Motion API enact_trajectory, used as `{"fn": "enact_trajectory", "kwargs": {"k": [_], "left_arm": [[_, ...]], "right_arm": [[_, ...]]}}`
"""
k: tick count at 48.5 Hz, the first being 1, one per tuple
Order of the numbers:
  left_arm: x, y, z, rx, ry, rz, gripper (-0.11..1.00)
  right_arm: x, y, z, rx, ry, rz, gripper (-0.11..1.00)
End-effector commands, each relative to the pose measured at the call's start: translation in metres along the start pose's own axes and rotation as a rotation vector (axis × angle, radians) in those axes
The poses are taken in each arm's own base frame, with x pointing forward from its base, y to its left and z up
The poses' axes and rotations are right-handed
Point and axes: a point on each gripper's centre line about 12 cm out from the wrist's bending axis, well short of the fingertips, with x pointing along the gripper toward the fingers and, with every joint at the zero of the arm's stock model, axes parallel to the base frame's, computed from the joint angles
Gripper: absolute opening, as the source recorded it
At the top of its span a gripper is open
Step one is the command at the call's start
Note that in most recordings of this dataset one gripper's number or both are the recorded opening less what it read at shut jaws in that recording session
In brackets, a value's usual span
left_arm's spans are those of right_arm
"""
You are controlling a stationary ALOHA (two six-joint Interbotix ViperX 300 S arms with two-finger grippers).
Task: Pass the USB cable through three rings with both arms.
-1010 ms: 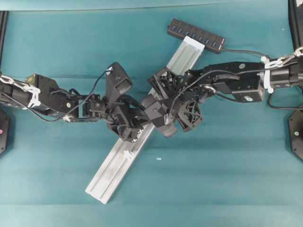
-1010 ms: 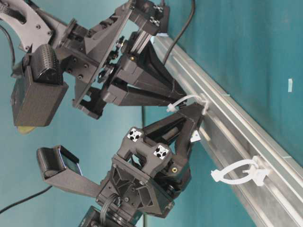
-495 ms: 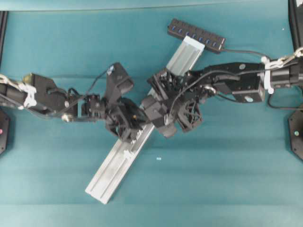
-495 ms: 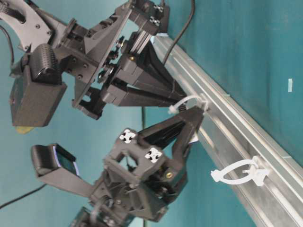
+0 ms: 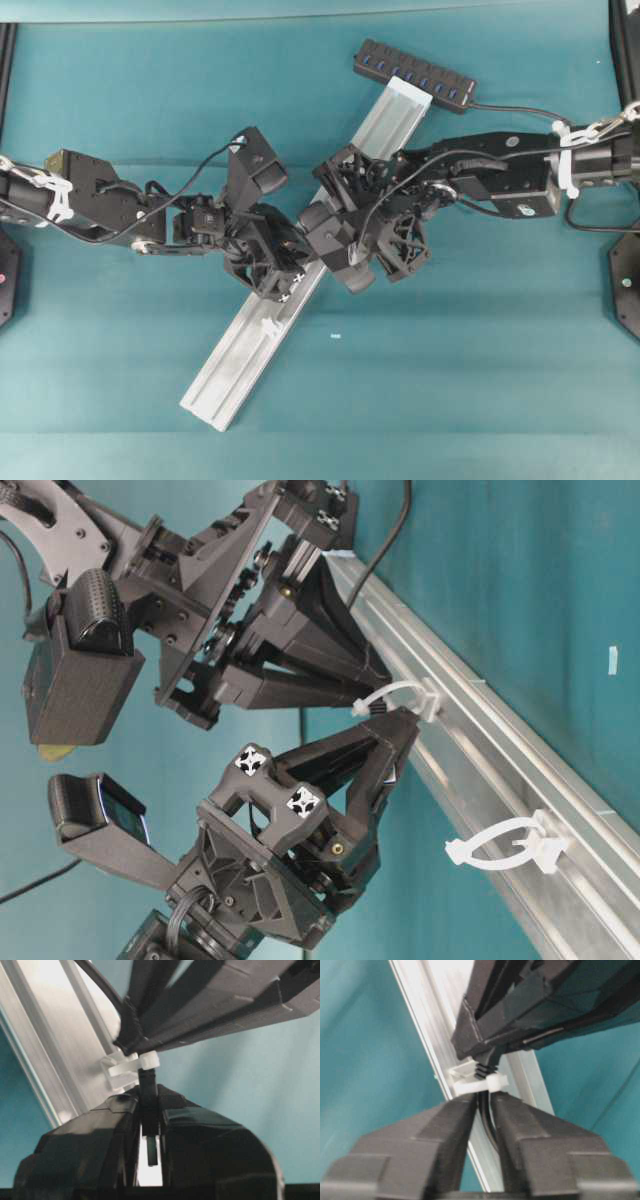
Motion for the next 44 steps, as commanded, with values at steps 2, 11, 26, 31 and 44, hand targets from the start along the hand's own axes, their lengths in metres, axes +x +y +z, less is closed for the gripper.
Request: {"fn": "enact_trajectory", "kwargs": {"k": [2, 11, 26, 31, 44], "left_arm": [[-0.004, -0.011, 0.013, 0.009, -0.038, -0.031, 0.07], [-0.005, -0.009, 0.01, 0.009, -0.027, -0.023, 0.07], [-0.008, -0.006, -0.004, 0.012, 0.013, -0.009, 0.07], [-0.007, -0.007, -0.009, 0.017, 0.026, -0.011, 0.07], [0.001, -0.006, -0.014, 0.005, 0.033, -0.011, 0.07]], "right_arm": [[-0.001, 0.001, 0.004, 0.008, -0.009, -0.003, 0.49], [-0.002, 0.002, 0.002, 0.012, -0.002, 0.01, 0.54], [-0.008, -0.002, -0.007, 0.084, 0.017, 0.02, 0.85], [-0.012, -0.005, -0.008, 0.131, 0.01, 0.006, 0.84], [-0.017, -0.011, -0.008, 0.196, -0.004, -0.02, 0.84]]}}
